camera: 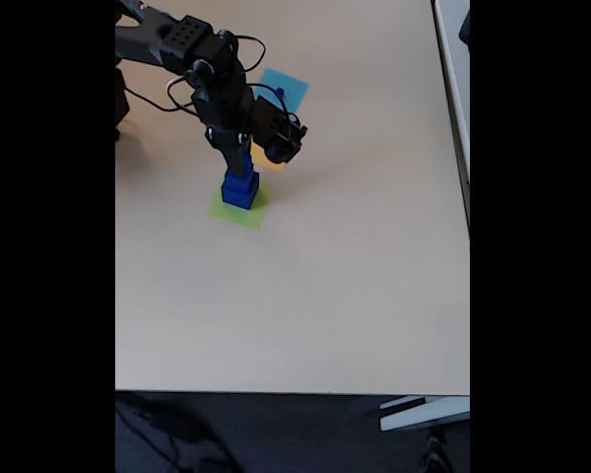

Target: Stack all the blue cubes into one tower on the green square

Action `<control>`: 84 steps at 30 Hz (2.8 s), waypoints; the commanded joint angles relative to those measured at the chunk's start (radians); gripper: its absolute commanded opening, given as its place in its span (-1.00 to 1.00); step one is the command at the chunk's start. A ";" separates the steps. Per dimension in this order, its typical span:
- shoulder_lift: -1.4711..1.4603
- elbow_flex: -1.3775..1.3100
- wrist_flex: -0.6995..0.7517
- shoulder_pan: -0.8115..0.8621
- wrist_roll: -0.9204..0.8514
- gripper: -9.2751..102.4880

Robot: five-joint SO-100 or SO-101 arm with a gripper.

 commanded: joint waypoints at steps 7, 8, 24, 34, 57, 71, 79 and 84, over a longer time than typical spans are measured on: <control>0.032 -0.075 -0.009 -0.006 -0.026 -0.46; 0.032 -0.083 -0.008 -0.009 -0.029 -0.45; 0.189 -0.201 0.034 -0.127 -0.071 -0.39; 0.213 -0.160 0.034 -0.362 0.147 -0.35; -0.367 -0.515 0.110 -0.718 0.959 -0.40; -0.520 -0.586 0.110 -0.726 0.971 -0.40; -0.586 -0.615 0.109 -0.733 0.973 -0.41; -0.623 -0.650 0.109 -0.724 0.954 -0.41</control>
